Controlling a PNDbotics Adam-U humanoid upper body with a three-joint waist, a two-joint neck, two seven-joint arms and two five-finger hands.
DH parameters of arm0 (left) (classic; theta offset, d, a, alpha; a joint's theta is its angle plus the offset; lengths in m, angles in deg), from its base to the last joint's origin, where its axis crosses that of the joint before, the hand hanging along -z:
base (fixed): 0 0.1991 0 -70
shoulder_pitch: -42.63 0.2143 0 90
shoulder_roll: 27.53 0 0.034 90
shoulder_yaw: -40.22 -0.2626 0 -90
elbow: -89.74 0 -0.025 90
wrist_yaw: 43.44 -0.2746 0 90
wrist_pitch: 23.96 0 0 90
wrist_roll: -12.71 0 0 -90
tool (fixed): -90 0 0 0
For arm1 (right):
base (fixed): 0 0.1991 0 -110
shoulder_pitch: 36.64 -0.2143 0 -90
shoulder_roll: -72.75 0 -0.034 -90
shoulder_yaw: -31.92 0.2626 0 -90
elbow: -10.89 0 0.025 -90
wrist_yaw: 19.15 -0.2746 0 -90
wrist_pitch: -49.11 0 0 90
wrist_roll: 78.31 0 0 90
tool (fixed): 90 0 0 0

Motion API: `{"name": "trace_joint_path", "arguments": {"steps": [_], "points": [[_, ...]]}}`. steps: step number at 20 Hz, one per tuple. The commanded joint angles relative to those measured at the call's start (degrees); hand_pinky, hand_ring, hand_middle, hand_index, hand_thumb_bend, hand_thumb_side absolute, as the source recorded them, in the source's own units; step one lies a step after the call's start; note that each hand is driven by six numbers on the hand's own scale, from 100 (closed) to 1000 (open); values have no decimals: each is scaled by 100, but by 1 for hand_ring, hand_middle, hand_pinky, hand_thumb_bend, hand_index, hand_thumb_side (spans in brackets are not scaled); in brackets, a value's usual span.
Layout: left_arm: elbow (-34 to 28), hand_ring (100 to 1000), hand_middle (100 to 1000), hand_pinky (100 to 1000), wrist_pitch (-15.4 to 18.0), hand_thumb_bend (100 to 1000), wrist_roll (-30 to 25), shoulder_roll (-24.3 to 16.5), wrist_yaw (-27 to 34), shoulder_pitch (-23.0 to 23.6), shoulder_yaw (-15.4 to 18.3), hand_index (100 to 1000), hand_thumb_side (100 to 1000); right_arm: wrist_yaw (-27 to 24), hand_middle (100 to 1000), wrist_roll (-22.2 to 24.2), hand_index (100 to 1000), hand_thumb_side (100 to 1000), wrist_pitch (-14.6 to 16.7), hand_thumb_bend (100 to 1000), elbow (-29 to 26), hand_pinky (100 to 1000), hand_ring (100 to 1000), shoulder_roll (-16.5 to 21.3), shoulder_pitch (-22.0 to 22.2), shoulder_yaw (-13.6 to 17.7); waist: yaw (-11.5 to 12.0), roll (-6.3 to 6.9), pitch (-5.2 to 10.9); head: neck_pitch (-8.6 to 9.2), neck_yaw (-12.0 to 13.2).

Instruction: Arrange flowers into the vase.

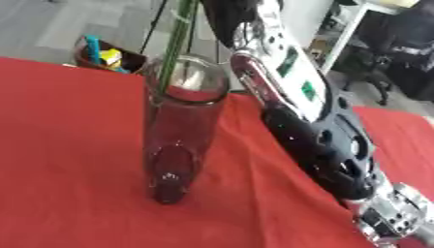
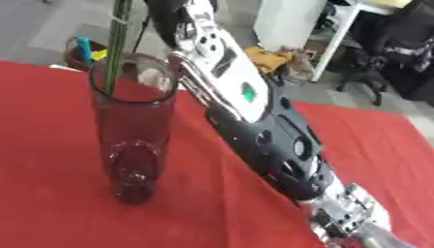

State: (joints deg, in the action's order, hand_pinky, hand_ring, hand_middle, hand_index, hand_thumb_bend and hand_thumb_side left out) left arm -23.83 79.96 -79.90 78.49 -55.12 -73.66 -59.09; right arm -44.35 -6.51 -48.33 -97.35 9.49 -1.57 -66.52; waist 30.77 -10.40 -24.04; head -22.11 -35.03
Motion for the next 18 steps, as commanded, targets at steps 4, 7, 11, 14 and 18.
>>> {"name": "trace_joint_path", "arguments": {"steps": [4,7,11,14,18], "points": [[-103,524,781,723,0,100,-43,-11,12,-50,-46,873,1000,592,100,378,341,837,-141,100,-196,679,708,257,-24,165,-29,51,149,54,16],[-103,523,781,723,-4,100,-56,-9,14,-48,-43,873,1000,893,149,698,374,838,-220,100,-251,733,761,271,15,188,-37,55,152,56,9],[-103,523,782,723,-4,100,-67,-9,18,-50,-43,873,1000,1155,177,1078,395,832,-376,100,-262,762,792,265,66,204,-47,57,153,58,7],[-103,523,782,723,-4,100,-71,-11,20,-47,-40,873,1000,1294,183,1314,397,829,-488,100,-257,772,803,268,99,203,-54,63,157,57,4],[-103,523,782,723,-6,100,-76,-12,24,-41,-37,874,1000,1485,200,1671,413,826,-638,100,-280,789,825,287,137,173,-70,69,169,50,7]]}}
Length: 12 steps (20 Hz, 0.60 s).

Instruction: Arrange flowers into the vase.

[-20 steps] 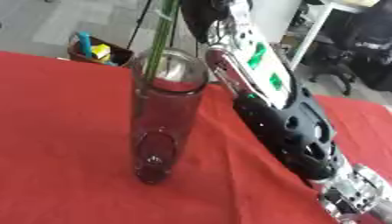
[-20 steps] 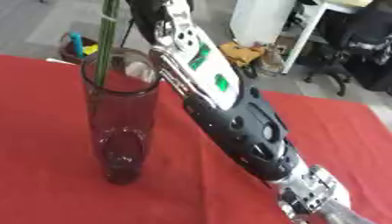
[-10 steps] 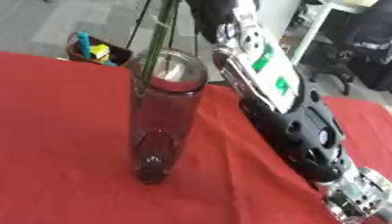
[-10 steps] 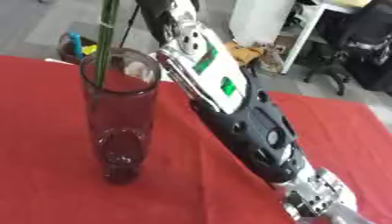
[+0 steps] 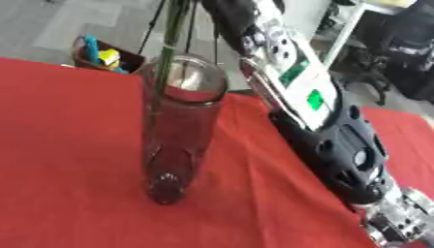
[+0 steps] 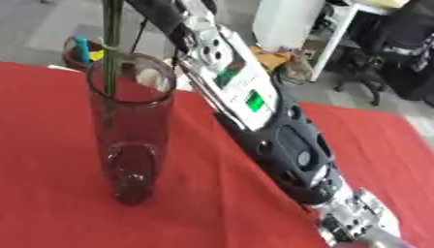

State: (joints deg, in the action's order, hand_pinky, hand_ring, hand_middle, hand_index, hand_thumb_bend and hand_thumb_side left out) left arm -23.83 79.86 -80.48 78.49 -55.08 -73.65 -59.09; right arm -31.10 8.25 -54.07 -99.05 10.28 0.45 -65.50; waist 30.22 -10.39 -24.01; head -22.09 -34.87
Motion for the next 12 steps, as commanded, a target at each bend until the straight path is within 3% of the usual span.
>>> {"name": "trace_joint_path", "arguments": {"steps": [1,12], "points": [[-103,524,782,723,3,100,-18,-13,20,-39,-35,873,1000,242,222,298,434,819,-96,100,-123,804,840,219,-52,66,-20,68,170,49,-4],[-103,536,782,722,-9,100,-31,-6,25,-28,-29,874,1000,1294,273,1538,475,786,-205,100,-251,818,859,241,84,121,-69,63,207,50,12]]}}
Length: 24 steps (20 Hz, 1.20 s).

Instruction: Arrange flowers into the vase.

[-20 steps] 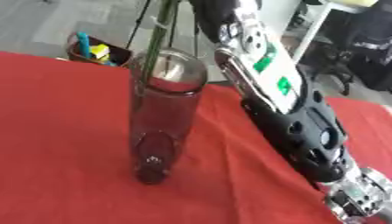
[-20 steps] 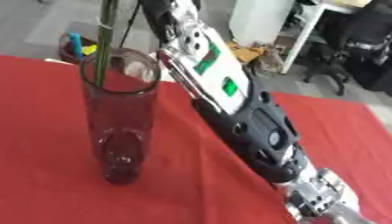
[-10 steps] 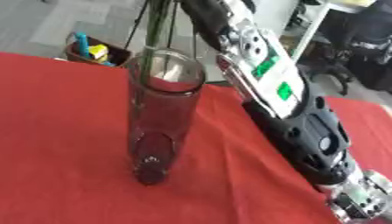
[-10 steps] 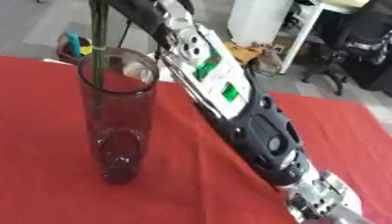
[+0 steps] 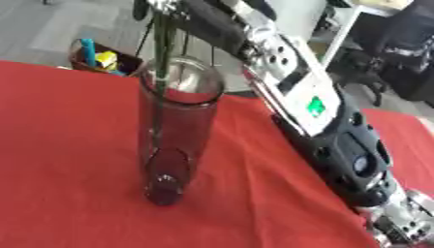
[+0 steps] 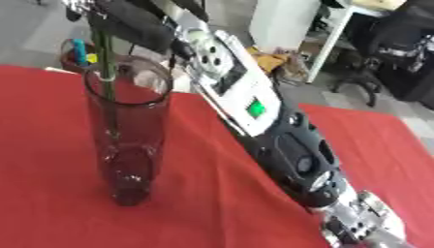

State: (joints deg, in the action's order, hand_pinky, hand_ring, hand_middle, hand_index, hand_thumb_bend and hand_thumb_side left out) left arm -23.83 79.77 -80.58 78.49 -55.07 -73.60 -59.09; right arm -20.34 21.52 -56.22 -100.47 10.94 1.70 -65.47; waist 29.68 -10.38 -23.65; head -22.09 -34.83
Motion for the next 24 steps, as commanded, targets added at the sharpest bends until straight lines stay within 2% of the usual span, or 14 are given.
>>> {"name": "trace_joint_path", "arguments": {"steps": [1,9,16,24], "points": [[-103,536,782,723,-1,100,-23,-6,25,-32,-29,874,1000,284,275,272,475,786,16,100,-115,818,859,172,-28,129,-17,62,173,52,8],[-103,536,782,723,-5,100,-36,-6,28,-22,-22,874,1000,418,271,416,489,796,51,100,-175,823,856,194,72,207,-66,65,199,38,66],[-103,536,784,722,-8,100,-39,-14,28,-19,-12,874,1000,215,287,488,554,845,69,100,-227,841,874,278,216,302,-107,51,213,27,276],[-103,536,787,722,-18,100,-56,-22,21,-10,-7,874,1000,162,323,594,606,932,107,100,-280,857,894,350,310,367,-155,47,226,70,316]]}}
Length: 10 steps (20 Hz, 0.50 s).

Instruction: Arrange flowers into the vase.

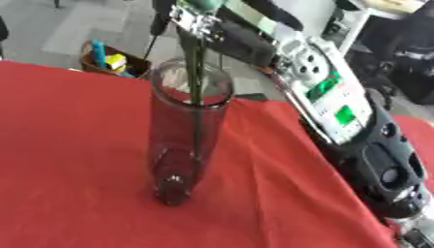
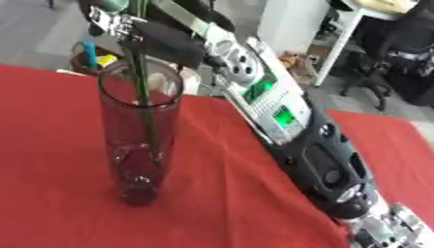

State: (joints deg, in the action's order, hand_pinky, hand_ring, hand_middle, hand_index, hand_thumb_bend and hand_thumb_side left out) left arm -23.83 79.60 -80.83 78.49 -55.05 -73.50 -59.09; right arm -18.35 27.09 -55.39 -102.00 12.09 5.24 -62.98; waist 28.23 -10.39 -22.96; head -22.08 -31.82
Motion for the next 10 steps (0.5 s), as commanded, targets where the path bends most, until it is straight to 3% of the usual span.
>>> {"name": "trace_joint_path", "arguments": {"steps": [1,10], "points": [[-103,536,787,722,-2,100,-34,-22,19,-20,-6,874,1000,-32,324,49,610,944,28,100,-130,859,896,240,-36,124,-14,47,160,71,19],[-103,535,788,722,3,100,-57,-13,28,-25,-9,873,1000,-361,295,-248,603,938,20,100,-59,871,899,185,-22,172,-3,39,147,86,16]]}}
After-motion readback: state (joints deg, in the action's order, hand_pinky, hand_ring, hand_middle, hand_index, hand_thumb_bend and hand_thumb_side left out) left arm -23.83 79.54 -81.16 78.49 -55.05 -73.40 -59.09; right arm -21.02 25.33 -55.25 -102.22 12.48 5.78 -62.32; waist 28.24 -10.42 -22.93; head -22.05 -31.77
